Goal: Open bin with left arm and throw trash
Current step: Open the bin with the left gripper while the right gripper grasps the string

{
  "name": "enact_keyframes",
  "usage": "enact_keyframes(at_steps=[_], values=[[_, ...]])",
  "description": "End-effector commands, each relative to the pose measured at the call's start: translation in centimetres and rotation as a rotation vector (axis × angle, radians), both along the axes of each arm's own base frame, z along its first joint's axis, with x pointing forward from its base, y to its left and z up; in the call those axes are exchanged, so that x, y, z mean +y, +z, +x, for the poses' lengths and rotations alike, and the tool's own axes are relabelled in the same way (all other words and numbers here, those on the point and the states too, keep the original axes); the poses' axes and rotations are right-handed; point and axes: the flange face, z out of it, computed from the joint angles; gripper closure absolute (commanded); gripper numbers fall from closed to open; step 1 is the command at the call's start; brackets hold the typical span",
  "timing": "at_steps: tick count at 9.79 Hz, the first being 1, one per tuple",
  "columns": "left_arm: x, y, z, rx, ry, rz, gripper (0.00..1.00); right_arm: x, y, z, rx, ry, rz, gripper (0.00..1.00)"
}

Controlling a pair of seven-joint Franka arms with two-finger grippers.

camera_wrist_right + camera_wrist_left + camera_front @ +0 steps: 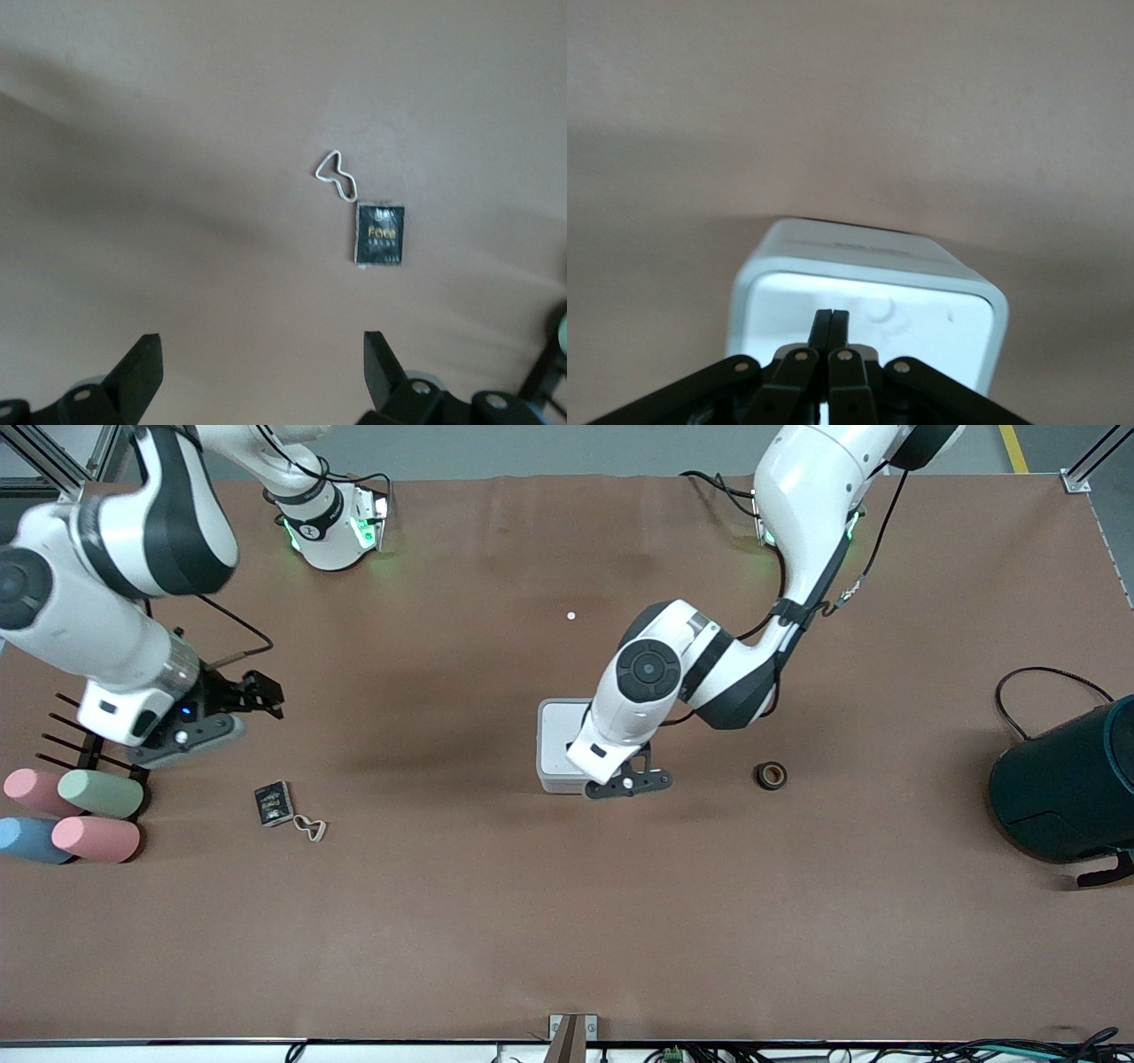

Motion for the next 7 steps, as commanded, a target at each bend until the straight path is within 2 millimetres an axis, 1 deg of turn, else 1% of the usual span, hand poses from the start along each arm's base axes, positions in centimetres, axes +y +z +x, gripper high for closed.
enact_keyframes(at_steps=[1,2,3,4,6,7], values=[[-1.6,0.4,-0.6,-0.02,0.01,0.0,1.0,-0.2,-5.1,2.1,-0.016,0.198,0.01,0.0],[-2.0,-0.4,-0.8,-0.02,0.006,0.0,1.0,-0.3,-7.9,3.0,-0.027,0.268,0.01,0.0],[-1.9,-1.7,-0.6,-0.023,0.004,0.004,1.0,-0.6,-10.1,3.6,-0.036,0.337,0.008,0.0],[-1.8,-2.6,-0.2,-0.042,-0.002,0.01,1.0,-1.9,-12.8,4.2,-0.028,0.38,0.008,0.0],[-1.8,-3.2,-0.2,-0.044,-0.002,0.012,1.0,-2.0,-18.1,4.5,-0.005,0.4,0.008,0.04],[-2.3,-2.3,-0.7,-0.054,-0.015,0.016,1.0,-1.9,-19.9,4.8,-0.026,0.401,0.004,0.09]])
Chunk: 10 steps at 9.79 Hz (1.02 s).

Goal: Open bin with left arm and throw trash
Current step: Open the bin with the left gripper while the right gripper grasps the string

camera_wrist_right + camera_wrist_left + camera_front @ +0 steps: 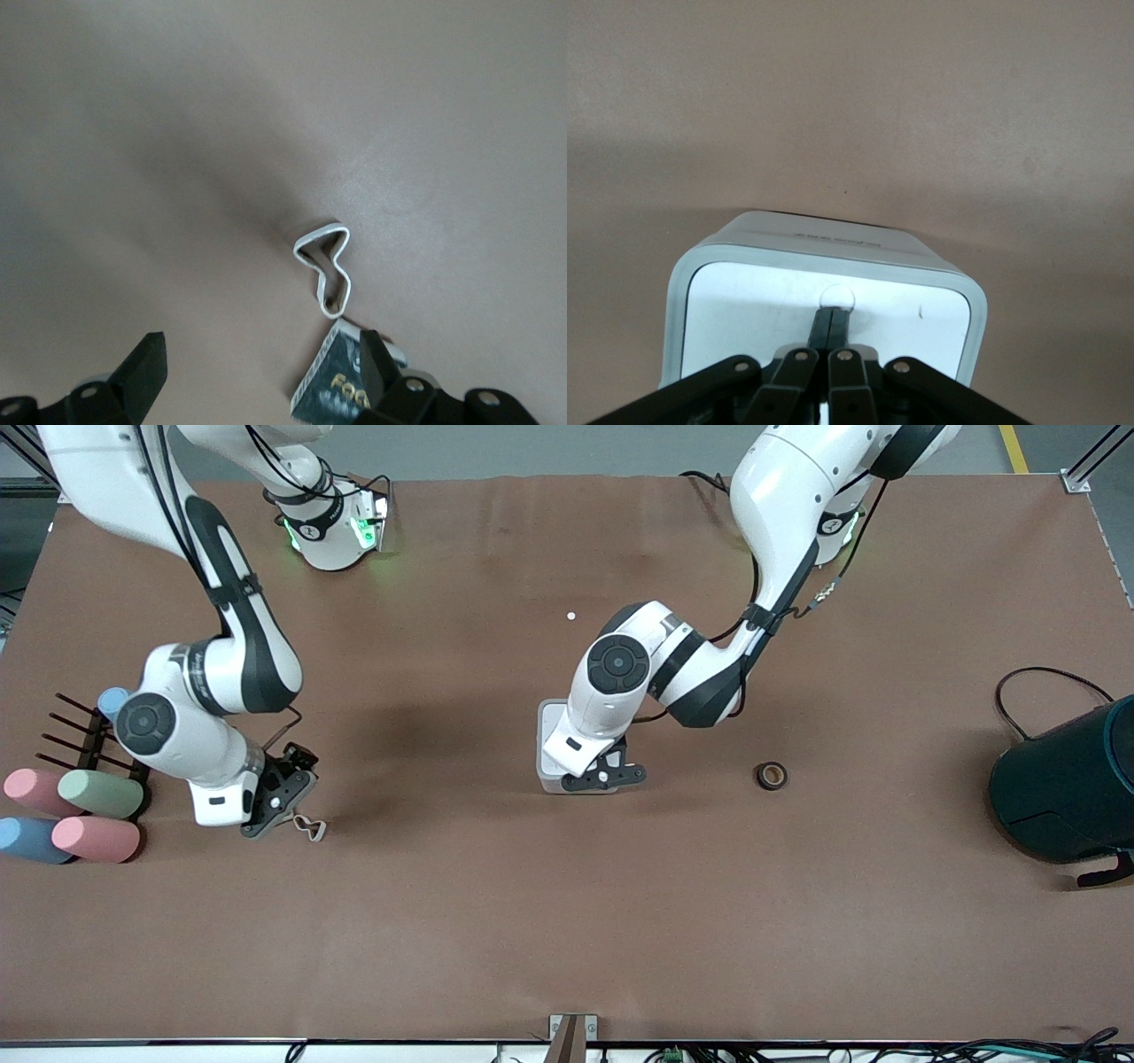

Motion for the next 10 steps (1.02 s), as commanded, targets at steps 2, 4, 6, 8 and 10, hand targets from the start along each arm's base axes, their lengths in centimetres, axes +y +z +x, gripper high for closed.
enact_keyframes(at_steps=[2,4,6,8,10], values=[[2.4,5.6,0.5,0.009,-0.005,0.087,1.0,-0.2,-4.8,1.0,-0.045,0.018,0.004,0.13],[8.8,10.1,3.2,0.035,-0.033,0.139,0.75,-0.5,-5.5,1.5,-0.074,0.019,0.001,0.18],[18.0,9.3,6.1,0.123,-0.035,0.219,0.39,-0.9,-5.1,2.1,-0.089,0.05,-0.001,0.28],[24.2,7.0,7.9,0.138,-0.036,0.256,0.21,-1.3,-6.1,2.4,-0.082,0.048,-0.001,0.36],[26.0,3.5,5.3,0.027,-0.037,0.209,0.0,-1.4,-7.2,2.1,-0.066,0.042,0.0,0.4]])
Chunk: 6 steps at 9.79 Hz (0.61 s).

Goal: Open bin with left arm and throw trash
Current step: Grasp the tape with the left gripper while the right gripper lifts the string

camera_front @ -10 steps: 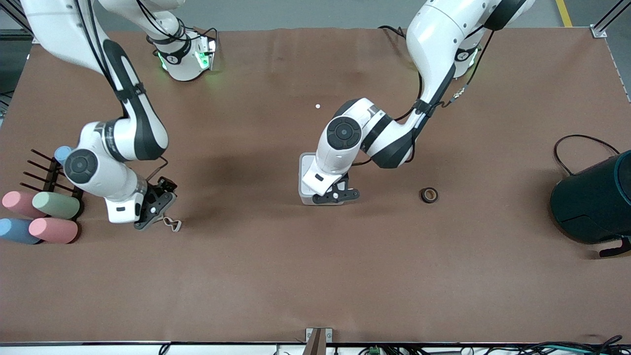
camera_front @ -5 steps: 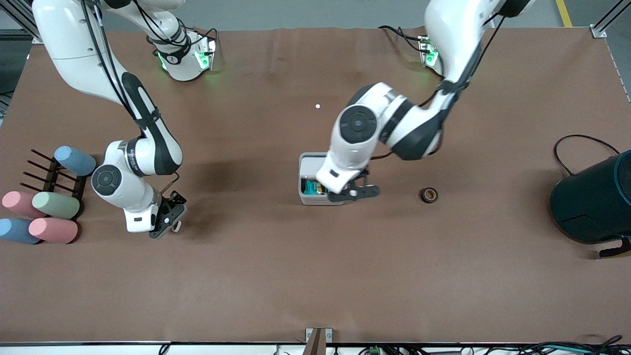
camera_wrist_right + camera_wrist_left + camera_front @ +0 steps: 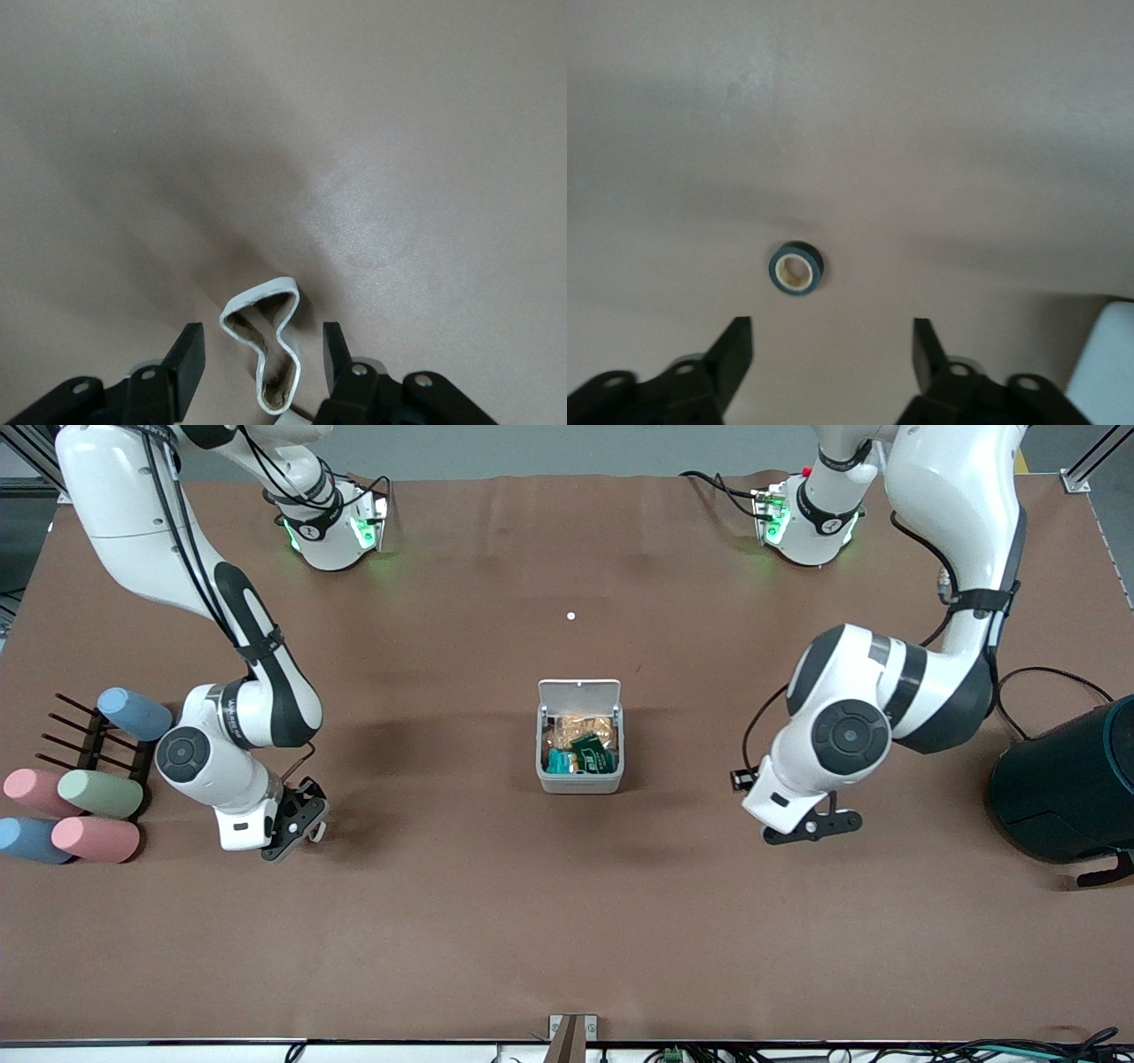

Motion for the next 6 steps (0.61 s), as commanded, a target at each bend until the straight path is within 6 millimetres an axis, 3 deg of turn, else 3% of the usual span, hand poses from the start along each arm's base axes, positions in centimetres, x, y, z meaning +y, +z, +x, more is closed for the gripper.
enact_keyframes(at_steps=[1,3,5,6], values=[[2.0,-3.3,-4.7,-0.101,-0.025,-0.019,0.0,-0.6,-1.2,0.4,-0.012,0.013,0.0,0.42],[2.8,-5.8,-5.8,-0.095,-0.05,-0.008,0.0,-0.6,-1.2,0.4,-0.014,0.012,0.0,0.58],[4.2,-8.0,-6.5,-0.135,-0.08,-0.008,0.01,-1.0,-1.1,0.4,-0.014,-0.015,0.008,0.9],[5.5,-9.3,-6.4,-0.16,-0.066,-0.024,0.01,-0.9,-1.0,0.4,-0.011,-0.018,0.01,0.92]])
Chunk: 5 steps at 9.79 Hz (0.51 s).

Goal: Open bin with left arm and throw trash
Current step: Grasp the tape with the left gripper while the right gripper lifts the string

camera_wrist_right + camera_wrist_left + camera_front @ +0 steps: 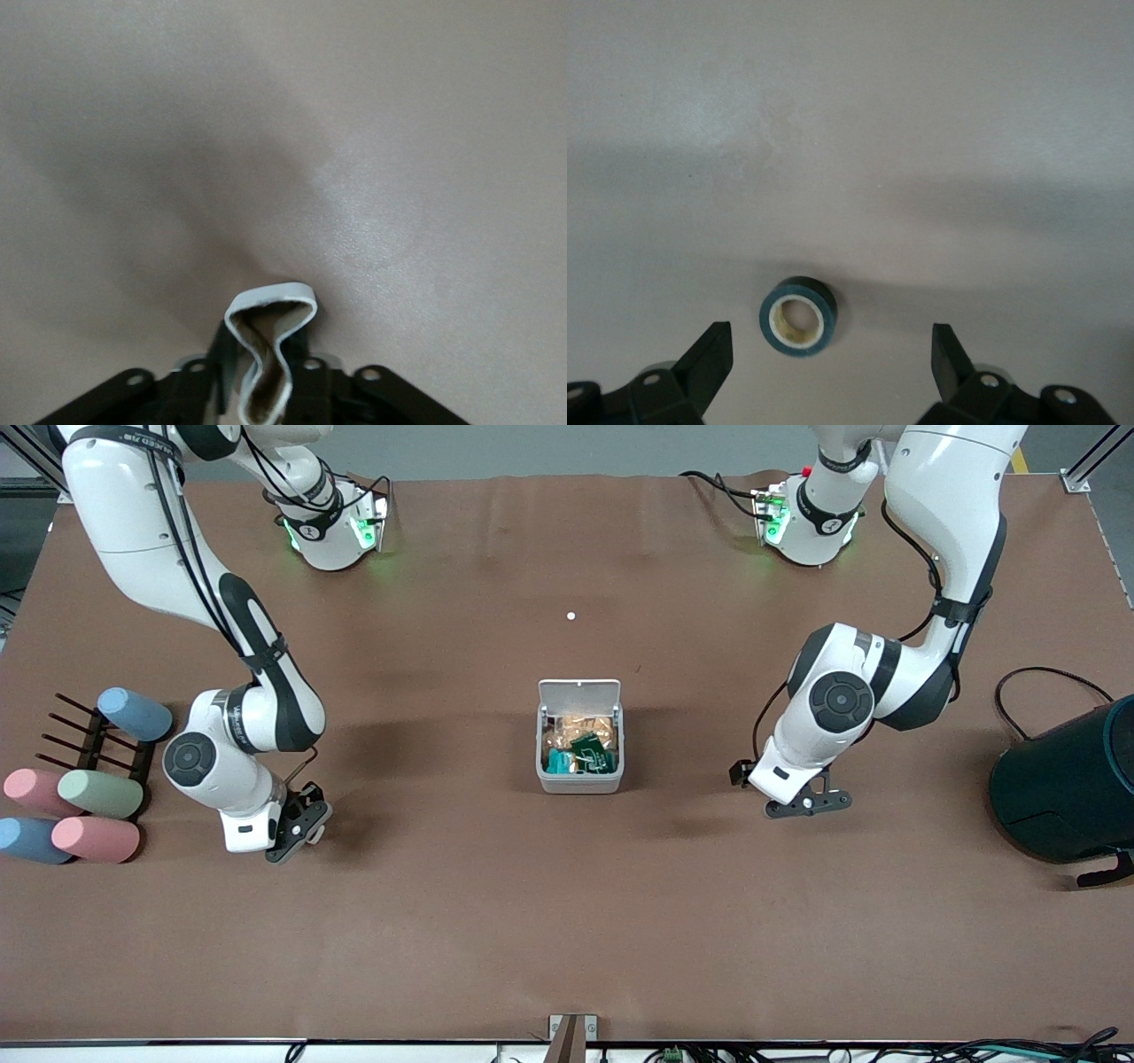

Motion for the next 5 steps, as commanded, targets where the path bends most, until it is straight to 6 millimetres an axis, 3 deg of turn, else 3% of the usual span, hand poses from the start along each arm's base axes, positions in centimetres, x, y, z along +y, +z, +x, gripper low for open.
enact_keyframes(at_steps=[1,3,5], values=[[2.3,-2.1,-0.8,-0.026,-0.004,-0.015,0.01,-0.1,0.6,0.3,0.001,-0.014,0.012,0.92],[2.6,-2.8,-0.8,-0.018,0.003,-0.016,0.02,1.5,2.2,0.9,0.016,-0.054,0.076,0.92],[2.9,-4.1,-0.6,-0.018,0.024,-0.036,0.03,2.8,3.9,1.1,0.04,-0.211,0.242,0.93]])
